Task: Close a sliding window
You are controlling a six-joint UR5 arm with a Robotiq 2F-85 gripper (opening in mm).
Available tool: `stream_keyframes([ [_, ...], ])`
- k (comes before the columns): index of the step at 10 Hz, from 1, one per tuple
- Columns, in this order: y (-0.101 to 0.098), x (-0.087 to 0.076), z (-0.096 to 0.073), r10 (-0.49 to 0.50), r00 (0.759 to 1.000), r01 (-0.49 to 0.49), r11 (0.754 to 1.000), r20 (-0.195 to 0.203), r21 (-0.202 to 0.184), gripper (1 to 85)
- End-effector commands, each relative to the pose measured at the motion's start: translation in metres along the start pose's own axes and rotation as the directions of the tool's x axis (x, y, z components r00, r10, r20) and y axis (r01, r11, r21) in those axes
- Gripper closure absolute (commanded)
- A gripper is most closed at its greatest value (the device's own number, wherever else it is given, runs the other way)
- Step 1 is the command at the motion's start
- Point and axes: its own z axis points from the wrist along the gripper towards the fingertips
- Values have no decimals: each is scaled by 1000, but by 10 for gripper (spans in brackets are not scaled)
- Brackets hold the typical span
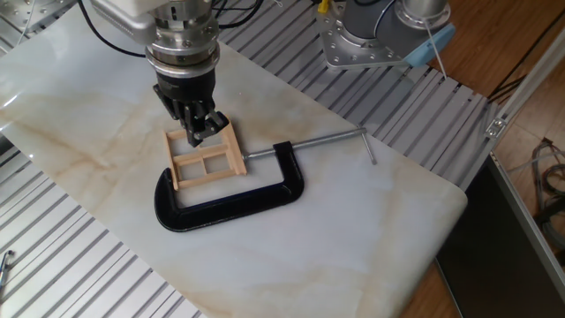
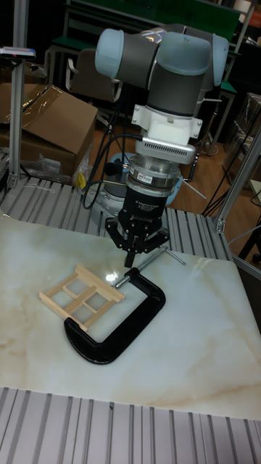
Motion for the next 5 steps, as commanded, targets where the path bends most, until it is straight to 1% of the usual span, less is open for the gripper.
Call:
stream_keyframes([
  [1,18,25,4,51,997,-54,997,-64,-51,850],
  [2,22,30,4,51,996,-55,997,-75,-57,850],
  [3,23,36,9,31,997,-35,998,-77,-58,850],
  [4,25,42,16,5,998,-10,998,-68,-66,850],
  [5,17,45,21,-32,998,30,999,-52,-38,850],
])
